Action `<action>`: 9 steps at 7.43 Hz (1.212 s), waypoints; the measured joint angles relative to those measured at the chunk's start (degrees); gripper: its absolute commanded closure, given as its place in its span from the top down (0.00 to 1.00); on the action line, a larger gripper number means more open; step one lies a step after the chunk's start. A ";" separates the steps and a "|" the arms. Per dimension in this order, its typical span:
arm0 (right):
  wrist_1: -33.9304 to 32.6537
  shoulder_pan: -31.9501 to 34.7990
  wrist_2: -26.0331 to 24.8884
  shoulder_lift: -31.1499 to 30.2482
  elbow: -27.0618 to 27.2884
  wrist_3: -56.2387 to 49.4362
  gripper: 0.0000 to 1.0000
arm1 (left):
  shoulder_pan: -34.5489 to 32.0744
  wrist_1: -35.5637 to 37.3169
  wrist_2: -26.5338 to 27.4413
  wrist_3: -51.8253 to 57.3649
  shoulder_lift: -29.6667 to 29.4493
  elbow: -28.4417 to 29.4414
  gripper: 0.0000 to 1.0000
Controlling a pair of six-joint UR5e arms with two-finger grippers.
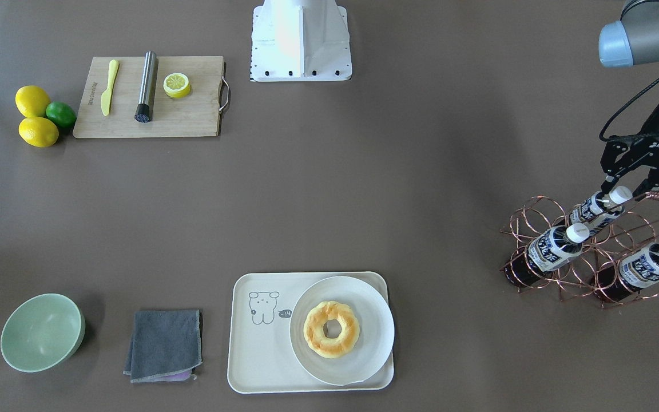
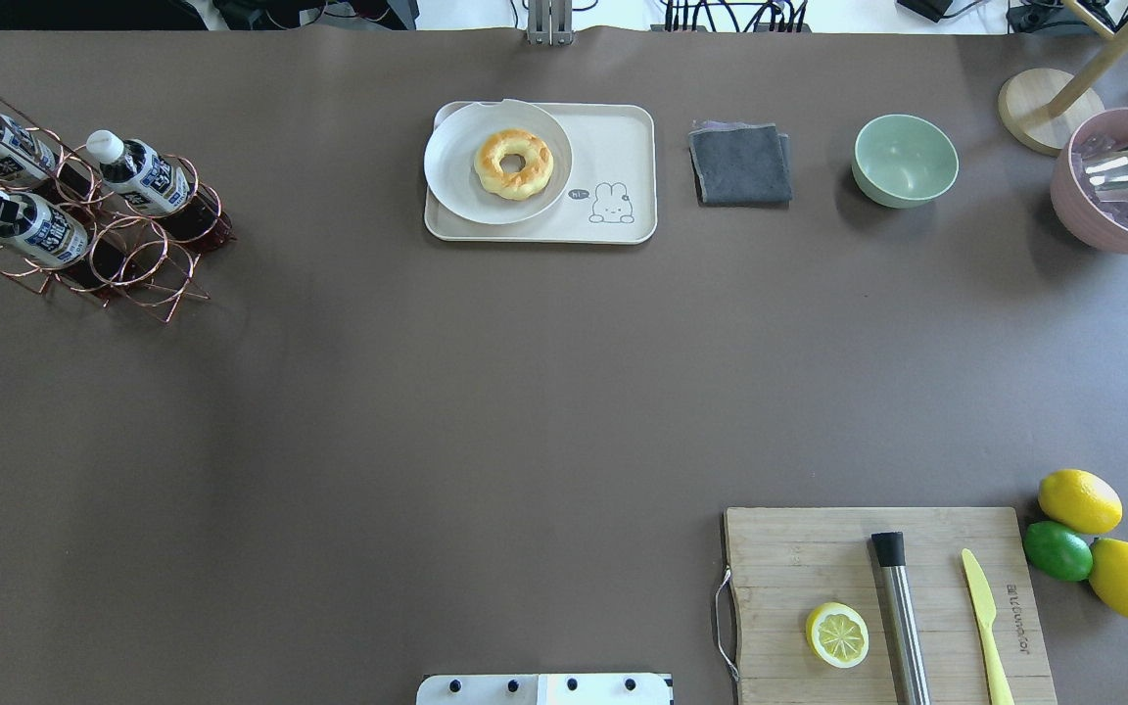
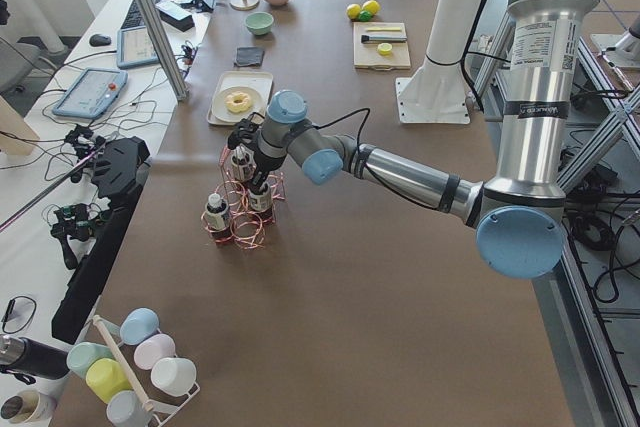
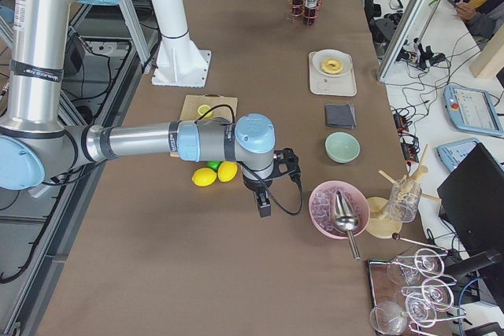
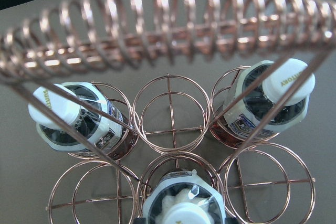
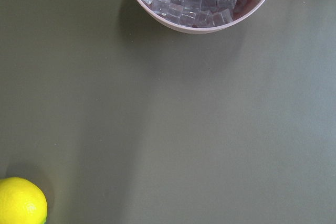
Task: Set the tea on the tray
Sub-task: 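Lower the left gripper and grasp a tea bottle's white cap in the rack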
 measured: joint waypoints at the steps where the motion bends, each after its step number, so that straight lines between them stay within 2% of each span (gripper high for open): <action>1: 0.00 0.00 0.02 0.03 0.06 0.00 1.00 | -0.03 -0.01 -0.04 -0.01 -0.02 0.00 0.00; 6: 0.00 0.00 0.06 -0.24 0.14 0.00 1.00 | -1.19 0.64 -1.89 -1.87 -0.74 -2.38 0.00; 9: -0.07 0.00 0.05 -0.52 -0.03 -0.16 1.00 | -8.72 0.92 -7.10 -1.11 -0.43 -6.75 0.00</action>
